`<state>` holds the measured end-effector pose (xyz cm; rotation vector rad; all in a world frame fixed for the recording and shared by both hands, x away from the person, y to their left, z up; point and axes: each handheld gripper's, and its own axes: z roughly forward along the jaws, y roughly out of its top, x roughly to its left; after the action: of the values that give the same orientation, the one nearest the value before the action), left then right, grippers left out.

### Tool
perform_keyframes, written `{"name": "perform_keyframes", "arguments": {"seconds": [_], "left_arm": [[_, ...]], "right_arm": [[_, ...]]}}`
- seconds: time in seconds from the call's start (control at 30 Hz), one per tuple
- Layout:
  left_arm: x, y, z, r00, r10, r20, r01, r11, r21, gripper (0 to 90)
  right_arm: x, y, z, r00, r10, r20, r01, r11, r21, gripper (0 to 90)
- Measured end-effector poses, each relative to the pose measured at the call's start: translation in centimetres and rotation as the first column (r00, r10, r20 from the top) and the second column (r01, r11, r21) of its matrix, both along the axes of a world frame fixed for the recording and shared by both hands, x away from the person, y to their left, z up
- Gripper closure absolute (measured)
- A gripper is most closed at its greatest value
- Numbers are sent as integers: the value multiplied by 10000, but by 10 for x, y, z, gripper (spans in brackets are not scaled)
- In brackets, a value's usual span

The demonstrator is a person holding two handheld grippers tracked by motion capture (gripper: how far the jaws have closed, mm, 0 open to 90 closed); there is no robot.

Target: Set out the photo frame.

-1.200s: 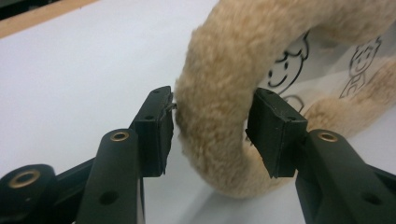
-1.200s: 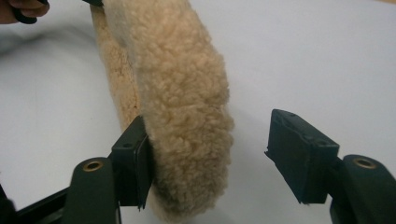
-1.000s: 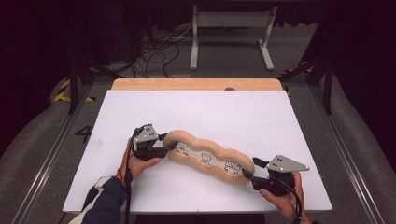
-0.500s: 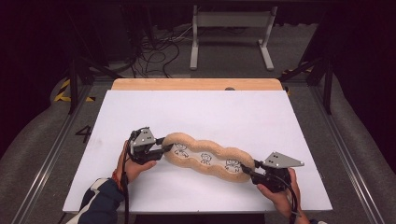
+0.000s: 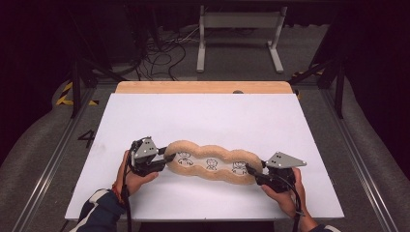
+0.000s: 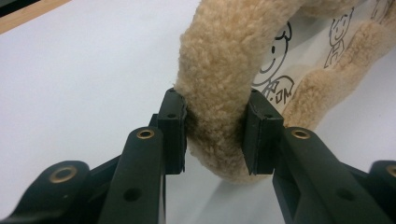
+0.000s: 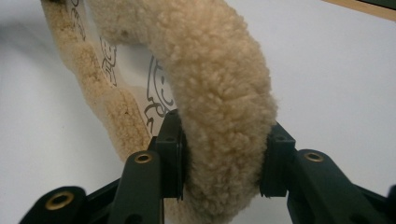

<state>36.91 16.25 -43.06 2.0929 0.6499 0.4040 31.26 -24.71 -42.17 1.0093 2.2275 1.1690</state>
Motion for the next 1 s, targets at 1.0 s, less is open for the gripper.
{"name": "perform_keyframes", "arguments": {"seconds": [1.0], "left_arm": [[-21,22,-3,9988,472,163,-469,9987,-178,630]], "right_arm": [[19,13,4,9991,221,364,-214,9996,-192,522]]}}
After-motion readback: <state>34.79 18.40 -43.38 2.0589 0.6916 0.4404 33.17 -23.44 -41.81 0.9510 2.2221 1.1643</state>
